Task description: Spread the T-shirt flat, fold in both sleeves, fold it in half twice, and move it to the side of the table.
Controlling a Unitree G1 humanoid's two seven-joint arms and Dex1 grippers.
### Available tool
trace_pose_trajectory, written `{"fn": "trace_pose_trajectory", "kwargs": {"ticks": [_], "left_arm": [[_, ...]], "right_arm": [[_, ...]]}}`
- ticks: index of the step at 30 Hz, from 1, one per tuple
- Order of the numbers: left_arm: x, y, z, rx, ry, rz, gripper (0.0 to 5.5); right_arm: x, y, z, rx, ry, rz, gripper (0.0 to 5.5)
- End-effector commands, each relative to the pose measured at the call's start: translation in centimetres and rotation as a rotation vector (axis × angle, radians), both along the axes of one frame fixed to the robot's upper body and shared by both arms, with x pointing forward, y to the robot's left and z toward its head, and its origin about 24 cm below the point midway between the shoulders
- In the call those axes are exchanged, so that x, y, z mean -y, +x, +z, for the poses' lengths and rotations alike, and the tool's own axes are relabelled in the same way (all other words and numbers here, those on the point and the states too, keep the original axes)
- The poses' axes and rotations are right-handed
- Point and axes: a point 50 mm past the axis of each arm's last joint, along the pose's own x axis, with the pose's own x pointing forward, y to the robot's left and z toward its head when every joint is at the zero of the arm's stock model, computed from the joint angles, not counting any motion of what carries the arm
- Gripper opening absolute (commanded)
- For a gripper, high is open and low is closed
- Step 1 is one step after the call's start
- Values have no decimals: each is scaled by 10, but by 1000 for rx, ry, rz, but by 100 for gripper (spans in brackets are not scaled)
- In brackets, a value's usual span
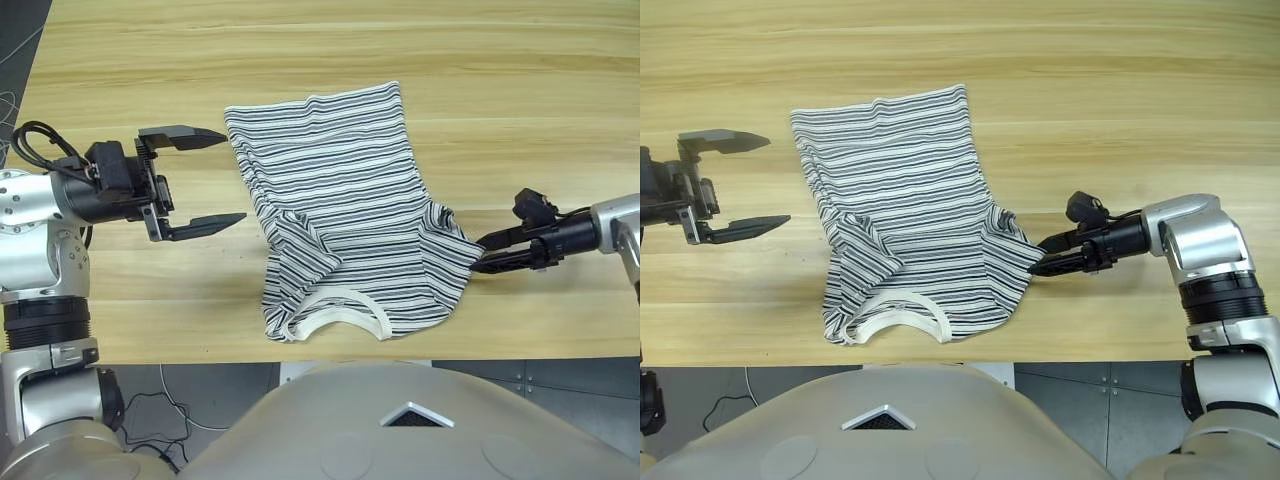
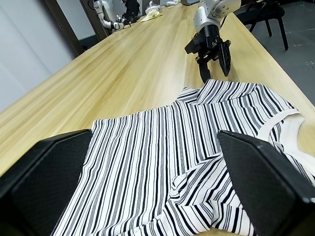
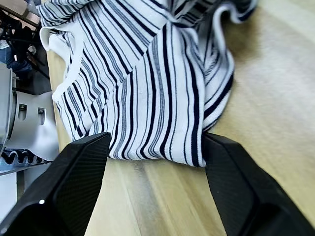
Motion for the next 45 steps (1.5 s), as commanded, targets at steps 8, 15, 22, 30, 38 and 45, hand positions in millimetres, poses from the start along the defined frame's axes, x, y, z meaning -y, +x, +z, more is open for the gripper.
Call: {"fn": "trace_pose_trajectory", "kwargs": {"ticks": [8, 15, 22, 30, 38, 45], "left_arm": [[3, 0, -4, -1, 16, 14, 474], [4, 2, -5, 4, 20, 12, 474], [4, 3, -5, 13, 20, 8, 474], [4, 4, -4, 16, 18, 3, 474], [6, 4, -4, 20, 17, -5, 474], [7, 4, -5, 21, 17, -8, 474]], "right_arm": [[3, -4, -7, -14, -66, -26, 200], [5, -2, -5, -18, -78, -47, 79], [2, 2, 6, 29, -71, -14, 14], [-6, 5, 35, 181, -68, 87, 14], [-24, -1, 56, 264, -39, 187, 14], [-61, -1, 63, 312, 1, 338, 14]]}}
